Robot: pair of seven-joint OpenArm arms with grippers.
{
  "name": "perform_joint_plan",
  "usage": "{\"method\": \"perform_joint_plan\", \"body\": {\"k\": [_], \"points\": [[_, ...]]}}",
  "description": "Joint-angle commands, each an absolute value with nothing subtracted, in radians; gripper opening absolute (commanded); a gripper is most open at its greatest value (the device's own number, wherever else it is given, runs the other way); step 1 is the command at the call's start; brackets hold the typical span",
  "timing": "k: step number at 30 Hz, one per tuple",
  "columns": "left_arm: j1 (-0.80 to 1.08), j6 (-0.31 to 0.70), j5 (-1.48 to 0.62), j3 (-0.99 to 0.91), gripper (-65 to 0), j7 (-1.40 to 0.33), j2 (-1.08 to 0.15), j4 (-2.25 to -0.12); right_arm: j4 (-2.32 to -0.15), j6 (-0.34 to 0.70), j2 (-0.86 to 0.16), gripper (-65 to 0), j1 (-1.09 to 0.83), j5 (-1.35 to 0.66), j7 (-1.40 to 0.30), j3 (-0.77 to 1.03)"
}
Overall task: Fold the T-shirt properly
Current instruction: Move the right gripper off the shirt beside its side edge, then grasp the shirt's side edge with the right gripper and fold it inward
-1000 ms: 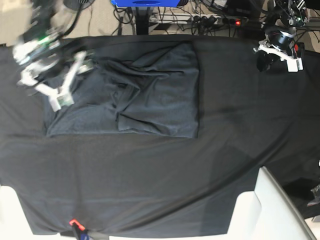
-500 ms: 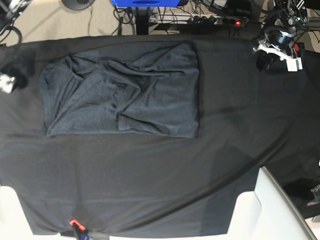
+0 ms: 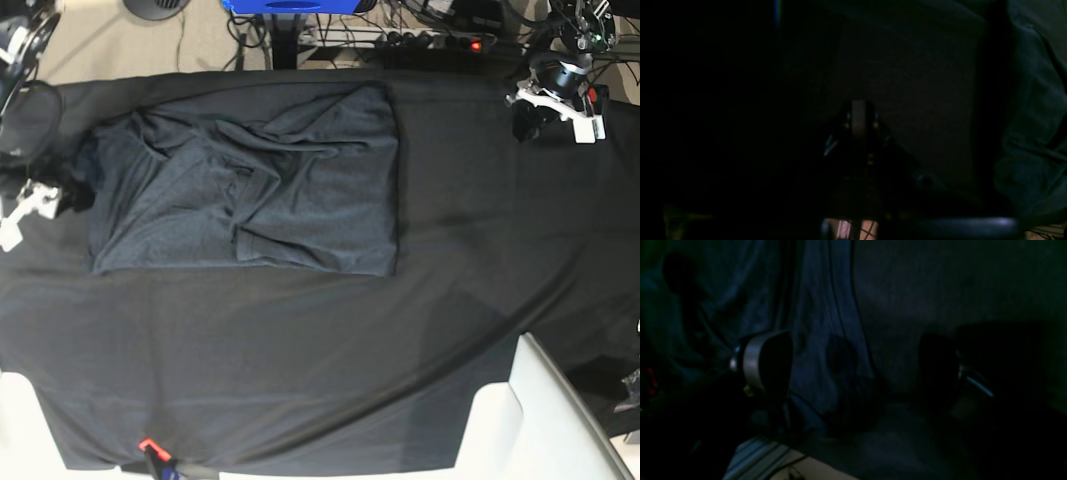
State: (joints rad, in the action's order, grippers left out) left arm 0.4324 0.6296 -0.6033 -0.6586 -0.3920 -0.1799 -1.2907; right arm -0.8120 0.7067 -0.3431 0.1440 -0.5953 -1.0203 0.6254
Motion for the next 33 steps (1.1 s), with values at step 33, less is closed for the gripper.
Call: {"method": "perform_joint_plan", "body": {"k": [33], "points": [[0.433,0.639,-0.618,-0.659,-65.0,-0.372,-0.193,-1.303,-0.866,0.698,-0.197,-9.3,0.116,-0.602,-1.236,0.51]]}}
